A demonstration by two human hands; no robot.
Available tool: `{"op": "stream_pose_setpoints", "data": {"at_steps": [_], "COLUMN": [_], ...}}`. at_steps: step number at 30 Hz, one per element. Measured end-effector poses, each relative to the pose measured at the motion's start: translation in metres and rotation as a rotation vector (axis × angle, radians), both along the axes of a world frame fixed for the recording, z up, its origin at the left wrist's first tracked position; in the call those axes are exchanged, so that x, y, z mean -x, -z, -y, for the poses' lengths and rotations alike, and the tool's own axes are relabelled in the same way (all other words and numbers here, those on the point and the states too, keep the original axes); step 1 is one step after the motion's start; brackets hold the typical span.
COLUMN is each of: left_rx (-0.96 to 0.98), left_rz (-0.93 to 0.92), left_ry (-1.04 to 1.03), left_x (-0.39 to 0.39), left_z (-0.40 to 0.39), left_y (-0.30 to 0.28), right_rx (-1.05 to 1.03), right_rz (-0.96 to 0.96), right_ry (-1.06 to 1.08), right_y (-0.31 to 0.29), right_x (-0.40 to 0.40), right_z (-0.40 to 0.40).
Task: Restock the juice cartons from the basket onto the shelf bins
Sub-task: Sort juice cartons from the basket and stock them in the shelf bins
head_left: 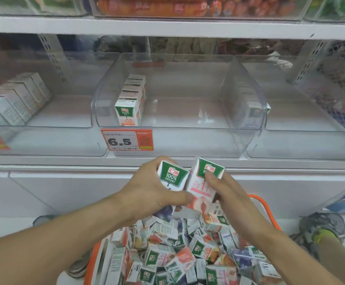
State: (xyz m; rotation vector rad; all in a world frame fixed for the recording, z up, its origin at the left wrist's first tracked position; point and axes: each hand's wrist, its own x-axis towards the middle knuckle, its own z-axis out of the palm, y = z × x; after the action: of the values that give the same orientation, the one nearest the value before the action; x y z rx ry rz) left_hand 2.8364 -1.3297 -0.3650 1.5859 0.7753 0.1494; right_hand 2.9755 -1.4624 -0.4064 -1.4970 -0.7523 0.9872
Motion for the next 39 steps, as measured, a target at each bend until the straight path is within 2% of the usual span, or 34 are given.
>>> {"op": "stream_pose_setpoints", "data": {"at_steps": [4, 9, 12, 19, 22, 24, 32, 39], "left_rx": [-0.186, -0.354, -0.457, -0.315, -0.128, -0.034, -0.091, -0.106], "left_rz": [0.027, 0.034, 0.041, 0.253, 0.351, 0.401, 0.231, 0.28], "left_ry": [0.029, 0.179, 0.238, -0.139, -0.452, -0.585, -0.729, -0.822], "left_x": [0.01, 0.043, 0.06, 0.101, 0.124, 0.144, 0.219, 0.259], "left_z": [-0.02, -0.039, -0.045, -0.064, -0.083, -0.103, -0.154, -0.169], "left_y": [-0.016, -0.026, -0.027, -0.044, -0.052, -0.052, -0.017, -0.002], "right_rx": [-0.084, -0.06, -0.153, -0.413, -0.506, -0.568, -0.703, -0.524], "right_rz": [0.112, 0.088, 0.07, 0.243, 0.312, 0.369, 0.655, 0.85], "right_ry": [-0.035, -0.096, 0.028, 0.245, 0.24, 0.189, -0.007, -0.169], "right_y": [-0.019, -0.012, -0.014, -0.05, -0.068, -0.083, -0.119, -0.115], "right_x": [-0.011, 0.01, 0.035, 0.084, 0.103, 0.117, 0.176, 0.224], "right_z": [-0.001, -0.002, -0.009, -0.053, -0.085, -0.112, -0.253, -0.359]}}
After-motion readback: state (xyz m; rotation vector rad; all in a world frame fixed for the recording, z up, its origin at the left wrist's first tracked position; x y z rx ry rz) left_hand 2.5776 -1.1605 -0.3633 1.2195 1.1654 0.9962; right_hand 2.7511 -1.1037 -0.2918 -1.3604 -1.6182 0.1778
